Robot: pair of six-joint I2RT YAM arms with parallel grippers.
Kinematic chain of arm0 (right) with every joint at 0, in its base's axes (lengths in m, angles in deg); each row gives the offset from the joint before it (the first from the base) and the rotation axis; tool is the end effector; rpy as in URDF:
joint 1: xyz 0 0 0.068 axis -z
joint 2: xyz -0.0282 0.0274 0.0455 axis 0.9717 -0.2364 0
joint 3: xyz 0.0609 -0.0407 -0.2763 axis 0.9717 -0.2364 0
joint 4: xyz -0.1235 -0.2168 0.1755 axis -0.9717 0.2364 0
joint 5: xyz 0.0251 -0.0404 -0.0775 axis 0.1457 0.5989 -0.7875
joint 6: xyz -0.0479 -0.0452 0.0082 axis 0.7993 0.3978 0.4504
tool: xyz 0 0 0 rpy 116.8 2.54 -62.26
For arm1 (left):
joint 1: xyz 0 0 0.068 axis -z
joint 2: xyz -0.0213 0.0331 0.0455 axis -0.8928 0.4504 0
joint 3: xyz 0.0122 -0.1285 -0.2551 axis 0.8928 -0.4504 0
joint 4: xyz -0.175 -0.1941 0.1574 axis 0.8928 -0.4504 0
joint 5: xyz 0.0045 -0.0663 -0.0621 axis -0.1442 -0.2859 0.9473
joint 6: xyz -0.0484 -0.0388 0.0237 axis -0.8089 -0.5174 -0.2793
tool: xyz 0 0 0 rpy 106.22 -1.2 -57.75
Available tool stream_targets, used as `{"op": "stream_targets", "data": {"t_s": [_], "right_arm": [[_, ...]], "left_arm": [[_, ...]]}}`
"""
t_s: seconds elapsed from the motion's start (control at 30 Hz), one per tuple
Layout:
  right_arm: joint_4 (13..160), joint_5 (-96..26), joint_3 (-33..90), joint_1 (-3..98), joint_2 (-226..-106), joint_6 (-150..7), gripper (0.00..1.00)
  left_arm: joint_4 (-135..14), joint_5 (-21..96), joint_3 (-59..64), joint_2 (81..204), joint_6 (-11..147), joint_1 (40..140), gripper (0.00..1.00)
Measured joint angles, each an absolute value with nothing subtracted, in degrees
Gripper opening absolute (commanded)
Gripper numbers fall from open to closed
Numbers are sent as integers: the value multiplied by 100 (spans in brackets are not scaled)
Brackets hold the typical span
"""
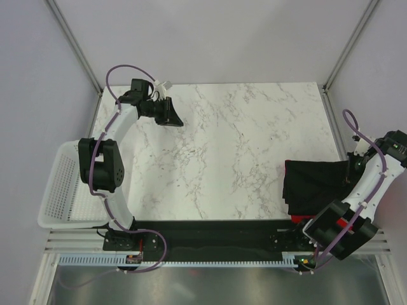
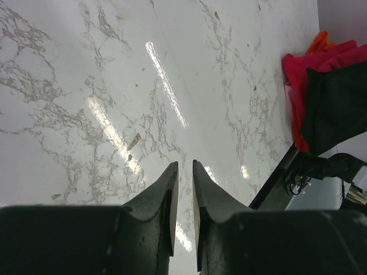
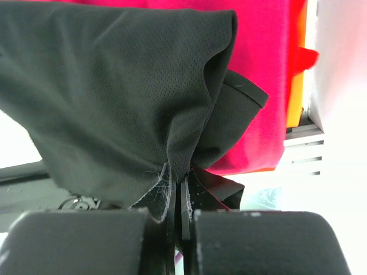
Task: Fold and stack the t-shirts
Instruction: Neatly place the folded tshirt to the corner, then reset both grippers
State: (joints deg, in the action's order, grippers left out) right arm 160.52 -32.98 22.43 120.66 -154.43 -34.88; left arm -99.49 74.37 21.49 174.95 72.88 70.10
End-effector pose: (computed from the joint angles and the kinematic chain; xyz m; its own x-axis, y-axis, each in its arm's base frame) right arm 0.1837 -0.1668 0.3132 -0.9235 0.2172 -0.3161 0.2247 0.9743 0.0128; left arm 0.4593 -0.0928 0.2588 -0.8567 0.0229 -0.5154 0.4009 0.6583 -0.6371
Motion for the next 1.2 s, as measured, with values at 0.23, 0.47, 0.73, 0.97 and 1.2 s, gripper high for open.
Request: {"op": "stream_targets", "data": {"t_s": [0.23,0.47,0.73,0.97,1.2], "right_arm": [[15436,-3497,1928,12237,-15611,-3490,0],[14927,-3910,2096,12245,-15983,-3580,98],[14630,-3488,2811,11942,-14840,-3353,98],[14188,-2574,2339,10962,-14894,-3976,98],[11954,-3014,1607,9057,-14995,-5525,98]], "left_arm": [[-9947,7437,2026,17488,7288,7010,22],[-9949,7421,1904,17394,7288,7010,22],[-9915,6761,1817,16256,7478,7067,45],[-9650,6152,1677,15436,7585,7102,99],[-9300,5273,1170,15263,7622,7295,100]]}}
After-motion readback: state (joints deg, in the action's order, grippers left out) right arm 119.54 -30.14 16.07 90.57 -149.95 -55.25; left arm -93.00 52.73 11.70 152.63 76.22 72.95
